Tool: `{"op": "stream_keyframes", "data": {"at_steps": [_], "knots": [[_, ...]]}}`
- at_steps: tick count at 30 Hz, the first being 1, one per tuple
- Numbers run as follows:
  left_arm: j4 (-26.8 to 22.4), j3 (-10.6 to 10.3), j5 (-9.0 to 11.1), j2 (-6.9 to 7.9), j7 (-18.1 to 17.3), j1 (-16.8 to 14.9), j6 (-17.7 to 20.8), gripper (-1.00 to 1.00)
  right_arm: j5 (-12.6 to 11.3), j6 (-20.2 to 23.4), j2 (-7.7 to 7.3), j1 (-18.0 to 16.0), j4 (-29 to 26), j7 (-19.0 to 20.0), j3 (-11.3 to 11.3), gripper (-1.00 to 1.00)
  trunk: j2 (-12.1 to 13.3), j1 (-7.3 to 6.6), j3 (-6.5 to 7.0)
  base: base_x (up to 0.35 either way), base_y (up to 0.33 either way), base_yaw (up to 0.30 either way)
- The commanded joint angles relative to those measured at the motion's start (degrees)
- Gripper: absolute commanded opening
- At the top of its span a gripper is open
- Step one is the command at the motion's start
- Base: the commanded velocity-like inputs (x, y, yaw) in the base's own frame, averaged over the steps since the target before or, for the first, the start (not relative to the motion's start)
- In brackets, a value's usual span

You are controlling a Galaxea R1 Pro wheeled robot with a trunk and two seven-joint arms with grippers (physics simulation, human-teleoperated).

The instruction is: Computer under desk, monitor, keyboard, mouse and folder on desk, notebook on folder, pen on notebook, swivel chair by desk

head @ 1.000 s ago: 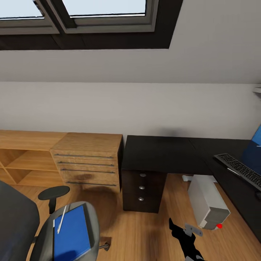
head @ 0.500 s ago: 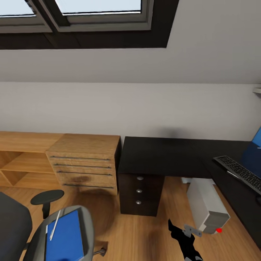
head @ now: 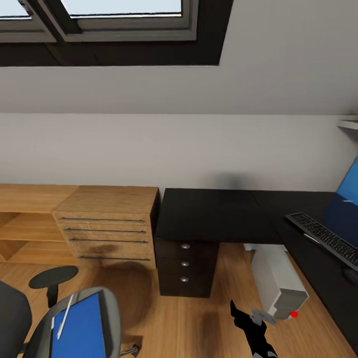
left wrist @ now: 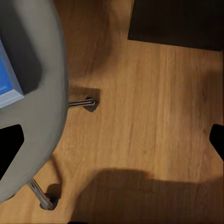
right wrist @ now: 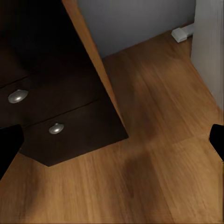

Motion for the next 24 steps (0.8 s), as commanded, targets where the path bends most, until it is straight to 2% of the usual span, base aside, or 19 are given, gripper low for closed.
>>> {"op": "stream_keyframes", "data": {"at_steps": [1,24], "knots": [[0.03,-0.20,0.29,0.00,0.20,-0.03,-0.19,1.00,-0.27,-0.14,0.00,-0.06,0.10,0.58,-0.46,1.00,-0.05,0.01,-0.07,0.004,-0.003,-0.187],[0.03,-0.15,0.29,0.00,0.20,-0.03,-0.26,1.00,-0.20,-0.08,0.00,-0.06,0.10,0.61,-0.45,1.00,-0.05,0.01,-0.57,0.001,0.000,-0.203]]}}
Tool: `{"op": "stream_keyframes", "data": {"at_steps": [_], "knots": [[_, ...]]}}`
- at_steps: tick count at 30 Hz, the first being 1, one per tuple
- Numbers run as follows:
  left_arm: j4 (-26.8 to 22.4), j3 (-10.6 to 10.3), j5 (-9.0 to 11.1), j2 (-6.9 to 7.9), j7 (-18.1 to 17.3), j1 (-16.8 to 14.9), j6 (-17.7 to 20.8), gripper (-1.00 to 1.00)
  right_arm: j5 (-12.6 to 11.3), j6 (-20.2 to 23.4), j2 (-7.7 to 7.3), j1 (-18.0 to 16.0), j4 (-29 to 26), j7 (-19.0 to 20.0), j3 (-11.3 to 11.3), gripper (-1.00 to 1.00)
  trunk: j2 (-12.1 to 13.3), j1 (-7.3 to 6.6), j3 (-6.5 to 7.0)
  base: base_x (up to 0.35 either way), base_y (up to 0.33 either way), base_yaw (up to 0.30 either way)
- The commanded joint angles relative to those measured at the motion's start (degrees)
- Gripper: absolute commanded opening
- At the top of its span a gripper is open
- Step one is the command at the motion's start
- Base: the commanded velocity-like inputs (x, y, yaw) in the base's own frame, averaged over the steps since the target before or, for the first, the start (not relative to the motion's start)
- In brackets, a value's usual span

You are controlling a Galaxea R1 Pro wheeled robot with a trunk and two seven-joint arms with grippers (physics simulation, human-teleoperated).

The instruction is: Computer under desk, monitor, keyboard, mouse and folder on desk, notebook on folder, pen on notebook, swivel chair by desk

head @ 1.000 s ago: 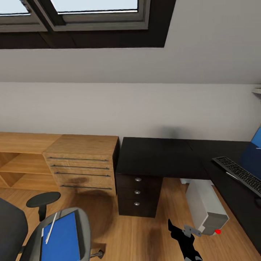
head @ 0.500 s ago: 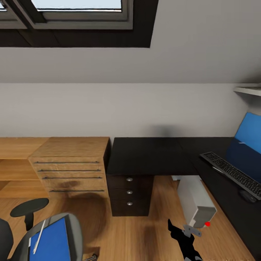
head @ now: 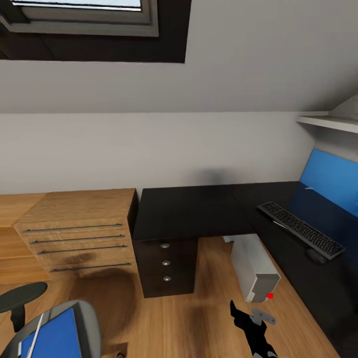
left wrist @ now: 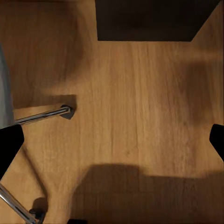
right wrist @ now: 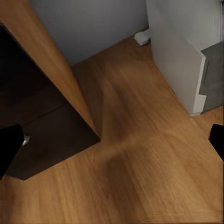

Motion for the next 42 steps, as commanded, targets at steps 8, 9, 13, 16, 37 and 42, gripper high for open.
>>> {"op": "stream_keyframes", "data": {"at_steps": [8,9,13,16,37,42], "knots": [[0.03,-0.17,0.29,0.00,0.19,-0.03,-0.19,1.00,0.90,-0.11,-0.01,-0.06,0.10,0.58,-0.46,1.00,-0.05,0.01,-0.50,0.000,0.000,-0.123],[0.03,-0.17,0.29,0.00,0.19,-0.03,-0.19,1.00,1.13,-0.11,-0.01,-0.06,0.10,0.58,-0.46,1.00,-0.05,0.01,-0.56,0.000,0.000,-0.098],[0.03,-0.18,0.29,0.00,0.19,-0.03,-0.19,1.00,1.85,-0.11,-0.01,-0.06,0.10,0.56,-0.46,1.00,-0.05,0.01,-0.73,0.000,0.000,-0.065],[0.03,-0.18,0.29,0.00,0.19,-0.03,-0.19,1.00,2.03,-0.11,-0.01,-0.06,0.10,0.56,-0.46,1.00,-0.05,0.01,-0.79,0.000,0.000,-0.029],[0.03,-0.20,0.29,-0.03,0.19,-0.03,-0.19,1.00,2.21,-0.15,-0.01,-0.06,0.10,0.46,-0.46,1.00,-0.05,0.01,-0.85,0.159,0.000,-0.010],[0.03,-0.20,0.29,-0.01,0.19,-0.03,-0.19,1.00,2.21,-0.12,-0.01,-0.06,0.10,0.46,-0.46,1.00,-0.05,0.01,-0.85,0.046,-0.028,-0.068]]}}
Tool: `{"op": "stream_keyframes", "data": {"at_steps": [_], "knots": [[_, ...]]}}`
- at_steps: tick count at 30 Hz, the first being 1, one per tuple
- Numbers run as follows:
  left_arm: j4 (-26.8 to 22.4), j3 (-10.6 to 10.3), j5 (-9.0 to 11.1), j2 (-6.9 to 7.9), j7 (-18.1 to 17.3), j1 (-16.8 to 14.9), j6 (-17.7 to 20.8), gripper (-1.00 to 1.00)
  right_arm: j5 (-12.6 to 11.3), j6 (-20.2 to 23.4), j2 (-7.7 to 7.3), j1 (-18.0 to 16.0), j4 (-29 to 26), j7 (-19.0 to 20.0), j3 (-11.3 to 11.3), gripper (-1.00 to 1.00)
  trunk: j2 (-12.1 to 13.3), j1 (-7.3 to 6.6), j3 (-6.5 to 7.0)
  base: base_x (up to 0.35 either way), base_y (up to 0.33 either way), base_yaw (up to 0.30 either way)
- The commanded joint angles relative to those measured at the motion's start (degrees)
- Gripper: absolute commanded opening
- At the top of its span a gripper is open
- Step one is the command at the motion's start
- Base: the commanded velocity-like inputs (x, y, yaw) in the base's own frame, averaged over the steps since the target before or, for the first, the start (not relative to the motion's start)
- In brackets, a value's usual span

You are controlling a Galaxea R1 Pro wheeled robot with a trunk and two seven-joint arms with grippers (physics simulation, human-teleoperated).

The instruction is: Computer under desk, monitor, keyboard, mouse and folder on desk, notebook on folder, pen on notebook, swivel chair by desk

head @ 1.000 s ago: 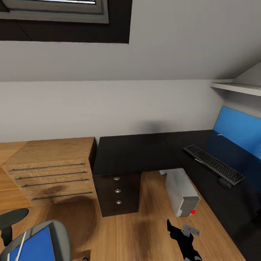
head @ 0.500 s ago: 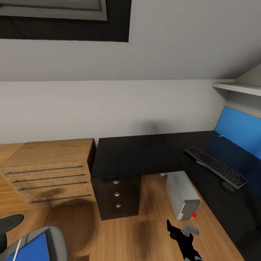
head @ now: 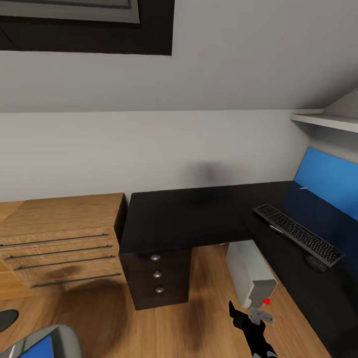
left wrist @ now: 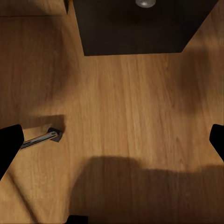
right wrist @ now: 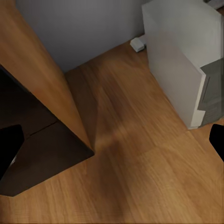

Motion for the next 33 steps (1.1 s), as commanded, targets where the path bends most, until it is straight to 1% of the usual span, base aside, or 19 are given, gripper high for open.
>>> {"op": "stream_keyframes", "data": {"at_steps": [1,10,18,24,33], "knots": [[0.03,-0.18,0.29,0.00,0.20,-0.03,-0.20,1.00,-0.27,-0.14,-0.01,-0.06,0.10,0.60,-0.45,1.00,-0.05,0.01,-0.07,0.093,-0.102,-0.048],[0.03,-0.16,0.29,0.01,0.20,-0.03,-0.20,1.00,-0.27,-0.13,-0.01,-0.06,0.10,0.63,-0.45,1.00,-0.05,0.01,-0.07,0.166,-0.159,-0.013],[0.03,-0.16,0.29,0.01,0.20,-0.03,-0.20,1.00,-0.27,-0.13,-0.01,-0.06,0.10,0.63,-0.45,1.00,-0.05,0.01,-0.07,0.065,-0.042,-0.001],[0.03,-0.16,0.29,-0.01,0.20,-0.03,-0.20,1.00,-0.25,-0.14,-0.01,-0.06,0.10,0.60,-0.45,1.00,-0.05,0.01,-0.07,0.171,-0.112,0.000],[0.03,-0.20,0.29,0.01,0.20,-0.03,-0.20,1.00,-0.21,-0.20,-0.06,-0.06,0.10,0.64,-0.47,1.00,-0.05,0.01,-0.07,0.030,-0.018,0.000]]}}
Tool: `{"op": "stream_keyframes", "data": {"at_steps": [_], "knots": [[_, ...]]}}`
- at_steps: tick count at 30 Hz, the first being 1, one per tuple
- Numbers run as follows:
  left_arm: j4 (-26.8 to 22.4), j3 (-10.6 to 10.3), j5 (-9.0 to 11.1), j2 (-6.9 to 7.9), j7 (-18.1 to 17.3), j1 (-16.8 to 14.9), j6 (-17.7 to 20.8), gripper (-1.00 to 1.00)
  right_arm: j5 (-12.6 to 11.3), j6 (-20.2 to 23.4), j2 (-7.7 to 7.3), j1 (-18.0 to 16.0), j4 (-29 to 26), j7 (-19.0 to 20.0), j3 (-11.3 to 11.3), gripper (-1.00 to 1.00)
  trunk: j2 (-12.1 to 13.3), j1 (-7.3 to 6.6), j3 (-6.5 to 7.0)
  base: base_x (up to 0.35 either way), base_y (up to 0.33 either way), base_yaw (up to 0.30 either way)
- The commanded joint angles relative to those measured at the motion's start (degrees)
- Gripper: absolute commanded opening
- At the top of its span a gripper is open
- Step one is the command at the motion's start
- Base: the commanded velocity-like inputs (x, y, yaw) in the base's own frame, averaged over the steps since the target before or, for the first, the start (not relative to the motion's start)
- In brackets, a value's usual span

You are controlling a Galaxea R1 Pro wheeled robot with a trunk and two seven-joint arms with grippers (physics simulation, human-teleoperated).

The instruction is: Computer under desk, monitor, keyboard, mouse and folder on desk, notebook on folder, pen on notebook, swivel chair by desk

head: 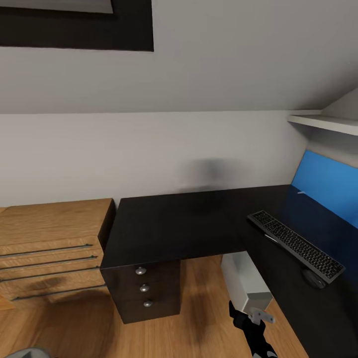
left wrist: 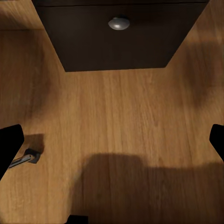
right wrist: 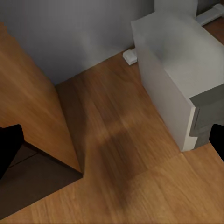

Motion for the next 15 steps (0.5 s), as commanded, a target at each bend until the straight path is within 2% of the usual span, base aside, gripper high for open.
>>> {"op": "stream_keyframes", "data": {"at_steps": [1,15], "knots": [[0.04,-0.20,0.29,-0.02,0.17,-0.04,-0.20,1.00,-0.27,-0.13,-0.02,-0.06,0.10,0.59,-0.46,1.00,-0.05,0.01,-0.07,0.004,-0.003,0.000],[-0.04,-0.29,0.34,-0.15,0.22,-0.04,-0.20,1.00,-0.34,-0.14,-0.13,-0.06,0.09,0.53,-0.51,1.00,-0.05,0.01,-0.07,0.001,0.000,0.000]]}}
